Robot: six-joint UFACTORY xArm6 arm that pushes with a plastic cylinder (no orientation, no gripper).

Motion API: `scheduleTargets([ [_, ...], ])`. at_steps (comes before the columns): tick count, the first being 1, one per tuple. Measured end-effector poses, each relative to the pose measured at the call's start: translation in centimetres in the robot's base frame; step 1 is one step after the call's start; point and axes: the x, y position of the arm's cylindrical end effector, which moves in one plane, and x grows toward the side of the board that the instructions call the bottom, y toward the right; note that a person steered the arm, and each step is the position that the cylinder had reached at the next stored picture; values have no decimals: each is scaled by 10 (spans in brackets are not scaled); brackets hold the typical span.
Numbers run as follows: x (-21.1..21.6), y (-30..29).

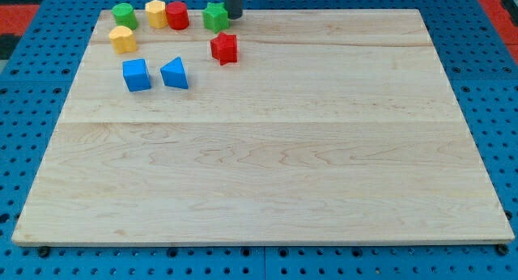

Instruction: Place green star in between red circle and blue triangle

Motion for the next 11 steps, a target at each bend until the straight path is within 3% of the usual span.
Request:
scheduleTargets([
  [1, 2, -14],
  [3, 51, -16],
  [4, 49, 9],
  [5, 10, 23],
  [6, 3, -13],
  [7, 3, -43],
  [11, 38, -43],
])
